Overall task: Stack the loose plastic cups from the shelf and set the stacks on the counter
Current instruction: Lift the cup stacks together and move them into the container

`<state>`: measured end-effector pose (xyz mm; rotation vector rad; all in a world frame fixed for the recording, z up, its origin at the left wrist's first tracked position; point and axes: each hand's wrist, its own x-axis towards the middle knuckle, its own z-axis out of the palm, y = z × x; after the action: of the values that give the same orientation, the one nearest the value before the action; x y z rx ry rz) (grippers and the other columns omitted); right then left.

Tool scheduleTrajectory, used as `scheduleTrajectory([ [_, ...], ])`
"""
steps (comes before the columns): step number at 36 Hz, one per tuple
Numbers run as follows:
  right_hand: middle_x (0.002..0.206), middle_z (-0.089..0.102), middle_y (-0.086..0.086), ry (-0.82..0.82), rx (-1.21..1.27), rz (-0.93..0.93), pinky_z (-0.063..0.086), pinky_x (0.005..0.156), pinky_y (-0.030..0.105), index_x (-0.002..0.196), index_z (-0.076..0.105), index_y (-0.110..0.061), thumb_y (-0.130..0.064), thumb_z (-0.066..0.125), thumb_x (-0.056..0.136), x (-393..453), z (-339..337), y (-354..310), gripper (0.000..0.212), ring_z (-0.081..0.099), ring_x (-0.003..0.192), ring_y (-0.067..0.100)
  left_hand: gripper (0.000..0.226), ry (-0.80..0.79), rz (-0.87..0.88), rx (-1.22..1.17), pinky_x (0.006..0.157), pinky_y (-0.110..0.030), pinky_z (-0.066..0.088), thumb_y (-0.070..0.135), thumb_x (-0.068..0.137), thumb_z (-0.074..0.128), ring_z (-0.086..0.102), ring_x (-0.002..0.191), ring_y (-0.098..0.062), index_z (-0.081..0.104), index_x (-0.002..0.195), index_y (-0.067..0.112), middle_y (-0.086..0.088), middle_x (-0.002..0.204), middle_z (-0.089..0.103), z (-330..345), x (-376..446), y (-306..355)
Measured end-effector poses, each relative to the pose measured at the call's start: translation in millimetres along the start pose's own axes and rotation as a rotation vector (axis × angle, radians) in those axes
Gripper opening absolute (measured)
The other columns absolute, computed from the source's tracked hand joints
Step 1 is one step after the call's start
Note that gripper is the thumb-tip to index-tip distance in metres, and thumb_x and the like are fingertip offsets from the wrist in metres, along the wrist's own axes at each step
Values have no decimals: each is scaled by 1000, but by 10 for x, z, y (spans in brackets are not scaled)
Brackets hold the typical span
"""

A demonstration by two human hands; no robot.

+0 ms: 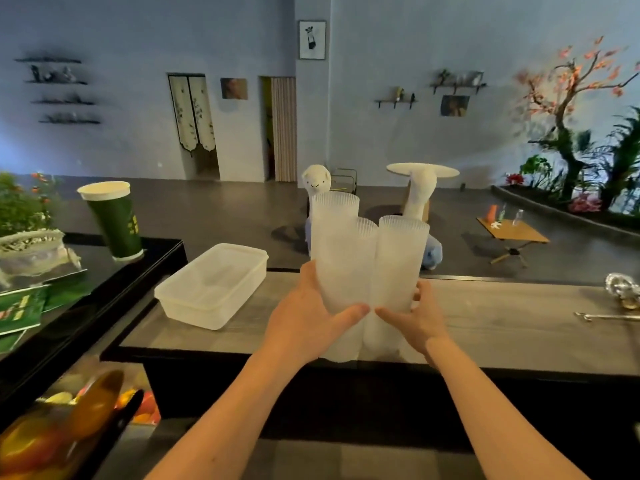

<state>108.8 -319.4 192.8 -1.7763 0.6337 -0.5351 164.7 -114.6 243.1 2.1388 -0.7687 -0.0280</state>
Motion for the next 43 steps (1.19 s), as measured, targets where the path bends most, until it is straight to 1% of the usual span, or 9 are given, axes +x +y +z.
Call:
scheduleTrajectory([
  [6, 114, 56, -17, -87, -19, -74, 51, 64, 18, 113, 44, -43, -28, 90, 71, -583, 46, -125, 64, 61, 97, 5, 88, 31, 3, -51, 93, -42, 53, 70, 64, 74, 55, 112, -10, 24, 131, 45, 22, 117, 51, -137, -141, -178],
  [10, 118, 56, -19, -211, -74, -95, 51, 69, 18, 118, 41, -48, -35, 88, 71, -856, 197, -195, 68, 60, 100, 3, 86, 73, -42, -28, 90, -39, 53, 73, 59, 72, 55, 107, -8, 24, 125, 49, 28, 109, 49, -393, -246, -381],
  [14, 120, 55, -21, -279, -88, -107, 53, 76, 23, 124, 41, -50, -40, 88, 69, -933, 501, -327, 74, 59, 104, 5, 80, 134, -91, 0, 78, -32, 50, 67, 63, 75, 53, 98, -7, 21, 118, 47, 29, 102, 46, -647, -281, -595],
  [18, 117, 56, -21, -308, -78, -178, 55, 75, 20, 125, 41, -49, -39, 89, 70, -862, 873, -546, 74, 60, 100, 2, 85, 200, -151, -2, 81, -39, 53, 66, 64, 75, 56, 102, -12, 27, 128, 39, 19, 109, 51, -927, -214, -800],
  [21, 115, 54, -22, -301, -83, -227, 58, 82, 30, 120, 40, -52, -43, 88, 71, -736, 1158, -739, 69, 60, 101, 4, 90, 274, -158, 15, 84, -40, 52, 64, 66, 76, 55, 103, -14, 26, 136, 35, 14, 114, 52, -1154, -70, -934],
  [24, 115, 54, -20, -278, -59, -251, 58, 88, 38, 129, 40, -43, -44, 87, 70, -541, 1450, -932, 75, 61, 103, 7, 94, 343, -161, 24, 81, -35, 46, 60, 70, 76, 50, 100, -13, 23, 142, 30, 12, 113, 47, -1360, 187, -1024],
  [30, 121, 58, -8, -179, 10, -296, 55, 90, 38, 132, 44, -34, -39, 87, 70, 17, 2080, -1248, 76, 60, 107, 13, 96, 422, -173, -9, 87, -38, 49, 57, 73, 77, 50, 103, -14, 20, 145, 26, 7, 121, 49, -1610, 730, -1344],
  [33, 119, 61, -5, -152, 6, -297, 57, 87, 39, 131, 46, -33, -36, 87, 67, 331, 2335, -1278, 76, 62, 105, 14, 98, 409, -204, 13, 84, -34, 46, 55, 73, 78, 53, 110, -19, 21, 145, 23, 2, 128, 51, -1611, 918, -1554],
  [43, 121, 62, -4, -196, -20, -222, 56, 91, 40, 138, 46, -32, -32, 89, 71, 1006, 2948, -1085, 79, 63, 108, 16, 89, 369, -316, 29, 65, -27, 48, 58, 71, 78, 56, 92, -15, 29, 135, 21, 7, 107, 52, -1445, 1158, -2155],
])
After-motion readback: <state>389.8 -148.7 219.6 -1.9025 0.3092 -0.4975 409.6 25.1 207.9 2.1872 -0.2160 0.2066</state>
